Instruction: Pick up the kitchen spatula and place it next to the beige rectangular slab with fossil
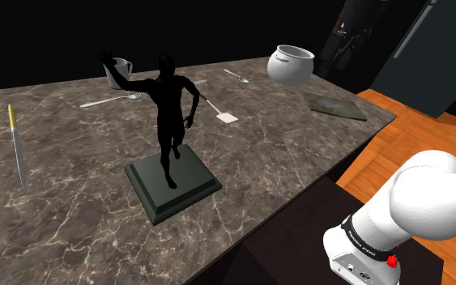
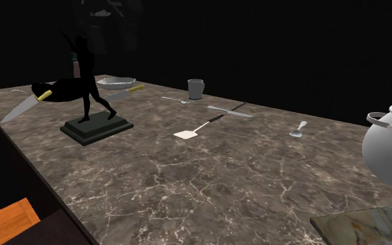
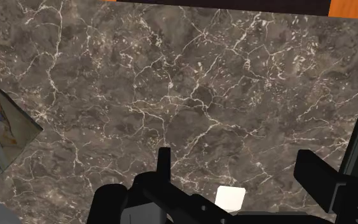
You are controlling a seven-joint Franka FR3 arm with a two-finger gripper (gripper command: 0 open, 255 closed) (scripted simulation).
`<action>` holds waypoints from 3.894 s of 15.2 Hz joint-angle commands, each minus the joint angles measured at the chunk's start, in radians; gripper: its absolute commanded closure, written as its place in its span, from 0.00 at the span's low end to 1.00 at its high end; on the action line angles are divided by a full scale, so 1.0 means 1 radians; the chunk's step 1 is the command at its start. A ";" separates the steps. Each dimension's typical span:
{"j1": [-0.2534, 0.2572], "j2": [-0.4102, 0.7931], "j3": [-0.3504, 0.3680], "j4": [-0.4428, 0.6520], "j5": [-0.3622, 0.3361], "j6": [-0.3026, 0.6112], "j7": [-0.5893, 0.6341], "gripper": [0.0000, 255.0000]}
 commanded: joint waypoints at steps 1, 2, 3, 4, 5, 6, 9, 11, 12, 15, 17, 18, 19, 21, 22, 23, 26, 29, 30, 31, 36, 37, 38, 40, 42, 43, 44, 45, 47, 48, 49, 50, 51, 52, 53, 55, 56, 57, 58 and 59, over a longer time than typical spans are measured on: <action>0.000 0.000 0.000 0.000 0.000 0.000 0.000 0.00; 0.001 0.027 0.000 -0.003 0.003 0.031 0.005 0.00; 0.002 0.055 0.000 -0.006 0.006 0.062 0.010 0.00; 0.002 0.084 0.000 -0.006 0.009 0.092 0.015 0.00; 0.003 0.113 0.000 -0.006 0.011 0.121 0.020 0.00; 0.004 0.144 0.000 -0.003 0.014 0.150 0.024 0.00; 0.006 0.240 0.000 0.011 0.022 0.234 0.037 0.00; 0.008 0.307 0.000 0.028 0.028 0.286 0.044 0.00; 0.009 0.341 0.000 0.038 0.030 0.310 0.047 0.00; 0.011 0.446 0.001 0.078 0.038 0.379 0.056 0.00; 0.013 0.518 0.001 0.110 0.044 0.419 0.061 0.00; 0.013 0.554 0.001 0.129 0.047 0.438 0.064 0.00; 0.014 0.591 0.002 0.149 0.050 0.456 0.066 0.00; 0.016 0.664 0.002 0.192 0.056 0.488 0.070 0.00; 0.016 0.702 0.003 0.216 0.059 0.502 0.071 0.00; 0.017 0.739 0.003 0.241 0.062 0.515 0.073 0.00; 0.019 0.852 0.004 0.324 0.071 0.547 0.077 0.00; 0.020 0.966 0.006 0.421 0.080 0.568 0.080 0.00; 0.020 1.005 0.007 0.456 0.083 0.573 0.081 0.00; 0.020 1.044 0.008 0.493 0.086 0.576 0.082 0.00; 0.021 1.225 0.012 0.681 0.099 0.573 0.086 0.00; 0.021 1.231 0.012 0.677 0.099 0.583 0.086 0.00; 0.021 1.237 0.012 0.672 0.099 0.594 0.086 0.00; 0.021 1.249 0.011 0.664 0.099 0.615 0.086 0.00; 0.021 1.263 0.011 0.657 0.099 0.635 0.086 0.00; 0.021 1.269 0.011 0.653 0.098 0.645 0.086 0.00; 0.021 1.273 0.011 0.651 0.098 0.651 0.086 0.00; 0.021 1.273 0.011 0.651 0.098 0.651 0.086 0.00; 0.021 1.273 0.011 0.652 0.098 0.651 0.086 0.00; 0.021 1.273 0.011 0.652 0.098 0.651 0.086 0.00; 0.021 1.273 0.011 0.652 0.098 0.651 0.086 0.00; 0.021 1.273 0.011 0.652 0.098 0.651 0.086 0.00; 0.021 1.273 0.011 0.652 0.098 0.651 0.086 0.00; 0.021 1.273 0.011 0.652 0.098 0.651 0.086 1.00; 0.021 1.273 0.011 0.652 0.098 0.651 0.086 1.00; 0.021 1.273 0.011 0.652 0.098 0.651 0.086 1.00; 0.021 1.273 0.011 0.652 0.098 0.651 0.086 1.00; 0.021 1.273 0.011 0.652 0.098 0.651 0.086 1.00; 0.021 1.273 0.011 0.652 0.098 0.651 0.086 1.00; 0.021 1.273 0.011 0.652 0.098 0.651 0.086 1.00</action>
